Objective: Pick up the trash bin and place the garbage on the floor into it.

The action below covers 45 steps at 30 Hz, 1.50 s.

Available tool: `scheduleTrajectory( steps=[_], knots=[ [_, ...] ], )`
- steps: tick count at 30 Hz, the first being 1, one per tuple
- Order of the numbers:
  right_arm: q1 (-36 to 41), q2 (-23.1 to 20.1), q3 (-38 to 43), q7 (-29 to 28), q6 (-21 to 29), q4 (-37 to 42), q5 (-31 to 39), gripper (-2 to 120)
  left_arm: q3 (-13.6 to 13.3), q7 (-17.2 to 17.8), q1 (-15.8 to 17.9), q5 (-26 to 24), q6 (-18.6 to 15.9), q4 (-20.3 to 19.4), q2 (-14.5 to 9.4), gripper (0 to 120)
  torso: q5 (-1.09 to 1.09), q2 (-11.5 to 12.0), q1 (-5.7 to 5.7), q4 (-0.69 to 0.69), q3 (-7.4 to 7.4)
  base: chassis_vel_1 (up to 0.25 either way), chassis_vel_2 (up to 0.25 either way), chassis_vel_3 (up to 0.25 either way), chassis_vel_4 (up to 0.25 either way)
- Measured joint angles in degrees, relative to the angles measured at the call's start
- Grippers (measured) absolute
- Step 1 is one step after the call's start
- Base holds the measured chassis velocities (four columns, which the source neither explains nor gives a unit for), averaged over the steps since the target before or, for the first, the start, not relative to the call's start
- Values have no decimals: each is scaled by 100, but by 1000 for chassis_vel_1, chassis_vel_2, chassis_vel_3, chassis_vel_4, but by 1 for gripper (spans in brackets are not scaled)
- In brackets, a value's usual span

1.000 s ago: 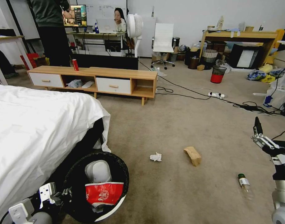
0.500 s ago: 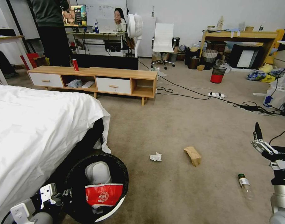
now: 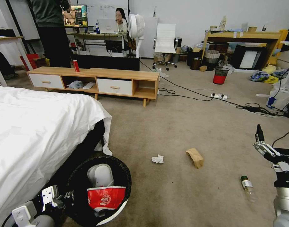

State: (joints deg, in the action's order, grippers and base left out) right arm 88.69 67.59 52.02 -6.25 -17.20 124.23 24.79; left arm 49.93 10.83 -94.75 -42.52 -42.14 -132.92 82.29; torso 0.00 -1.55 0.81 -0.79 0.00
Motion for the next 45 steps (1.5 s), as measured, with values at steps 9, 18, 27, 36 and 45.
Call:
scheduleTrajectory(
  steps=[9,18,27,36,45],
  knots=[
    [7,-30,-2,-15,36,13,31,100,26,14,-37,-16,0,-47,-8,2,0,0,0,-1,0,-60,-49,-61,-60],
    [-15,-15,-28,-17,37,-8,35,100,66,28,-90,-30,0,-81,-9,2,0,0,1,-1,0,-76,-67,-79,-78],
    [-23,-14,-45,-21,29,-71,27,100,69,53,-94,-39,0,-80,8,2,0,0,0,0,0,-40,-30,-30,-25],
    [-76,9,-89,-56,21,-158,25,100,111,81,-92,-89,0,-74,3,2,0,0,0,0,0,0,0,0,0],
    [-118,28,-96,-105,21,-216,27,100,132,98,-87,-118,0,-73,-9,2,0,0,0,0,0,0,0,0,0]
  ],
)
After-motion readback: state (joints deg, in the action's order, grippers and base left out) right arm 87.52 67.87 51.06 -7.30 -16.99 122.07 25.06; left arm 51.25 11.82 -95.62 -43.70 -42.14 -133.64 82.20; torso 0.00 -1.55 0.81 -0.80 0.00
